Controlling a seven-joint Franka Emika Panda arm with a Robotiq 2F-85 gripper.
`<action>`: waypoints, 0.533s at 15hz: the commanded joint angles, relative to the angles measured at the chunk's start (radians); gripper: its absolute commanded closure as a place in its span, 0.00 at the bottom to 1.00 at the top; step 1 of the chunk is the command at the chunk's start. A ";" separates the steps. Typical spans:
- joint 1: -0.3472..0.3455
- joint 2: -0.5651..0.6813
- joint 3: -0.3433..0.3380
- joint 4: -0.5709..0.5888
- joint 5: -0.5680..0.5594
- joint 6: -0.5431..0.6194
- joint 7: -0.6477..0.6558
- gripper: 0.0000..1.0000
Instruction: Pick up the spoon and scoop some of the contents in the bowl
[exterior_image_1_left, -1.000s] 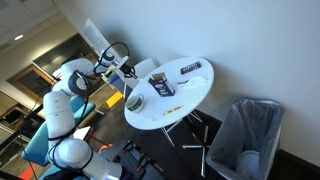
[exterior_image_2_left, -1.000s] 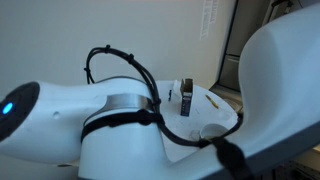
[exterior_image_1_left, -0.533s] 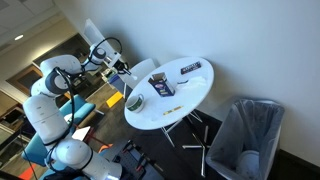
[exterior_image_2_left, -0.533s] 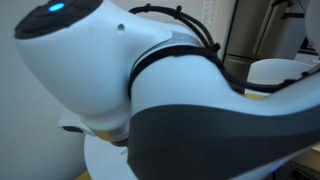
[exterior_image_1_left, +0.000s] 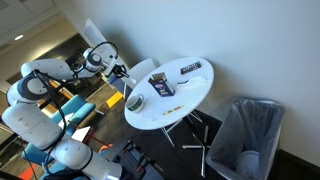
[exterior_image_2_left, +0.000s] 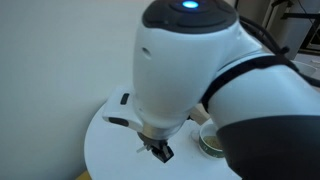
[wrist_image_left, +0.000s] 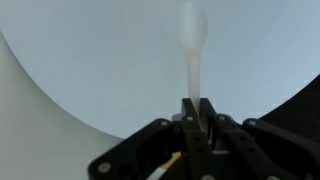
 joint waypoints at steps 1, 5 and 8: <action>-0.042 -0.166 0.001 -0.247 0.016 0.235 0.059 0.97; -0.053 -0.156 0.000 -0.271 0.003 0.311 0.084 0.89; -0.058 -0.204 -0.004 -0.335 0.003 0.342 0.092 0.97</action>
